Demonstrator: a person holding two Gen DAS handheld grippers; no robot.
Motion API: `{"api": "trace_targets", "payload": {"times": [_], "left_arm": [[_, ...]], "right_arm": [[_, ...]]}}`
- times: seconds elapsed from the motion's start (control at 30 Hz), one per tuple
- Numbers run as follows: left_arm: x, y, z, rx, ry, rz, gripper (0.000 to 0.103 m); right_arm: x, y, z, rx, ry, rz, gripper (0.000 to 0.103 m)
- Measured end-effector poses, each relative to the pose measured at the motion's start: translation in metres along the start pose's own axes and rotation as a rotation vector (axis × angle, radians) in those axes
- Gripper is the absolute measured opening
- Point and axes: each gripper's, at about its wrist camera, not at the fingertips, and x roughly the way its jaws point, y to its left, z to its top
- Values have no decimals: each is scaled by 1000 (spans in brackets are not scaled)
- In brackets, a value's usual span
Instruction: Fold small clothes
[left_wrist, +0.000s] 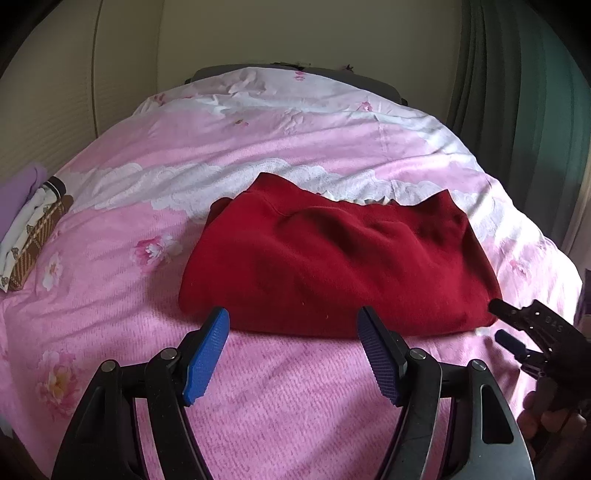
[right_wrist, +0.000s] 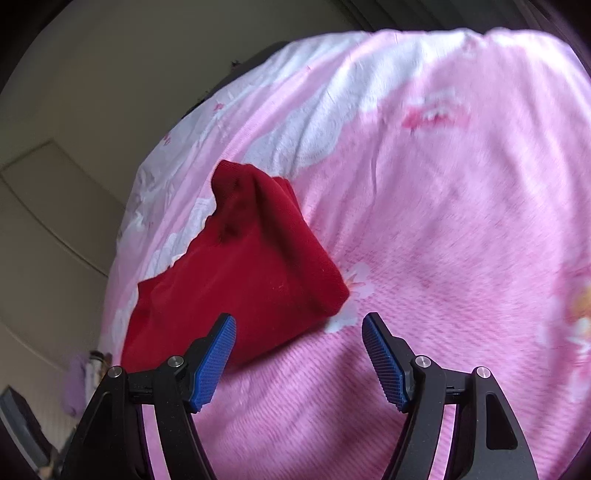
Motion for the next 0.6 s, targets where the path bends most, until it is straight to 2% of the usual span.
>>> {"api": "trace_targets", "payload": {"times": [0.1, 0.27, 0.47, 0.6], "left_arm": [[2, 4, 5, -25, -5, -1, 71], [7, 14, 10, -54, -15, 6, 71], [16, 30, 11, -95, -2, 13, 71], [17, 40, 9, -116, 4, 18, 71]], "right_arm": [[19, 2, 4, 22, 34, 32, 72], [44, 0, 8, 83, 52, 37, 73], [59, 14, 3, 110, 70, -18, 75], [73, 8, 15, 192, 27, 47, 75]]}}
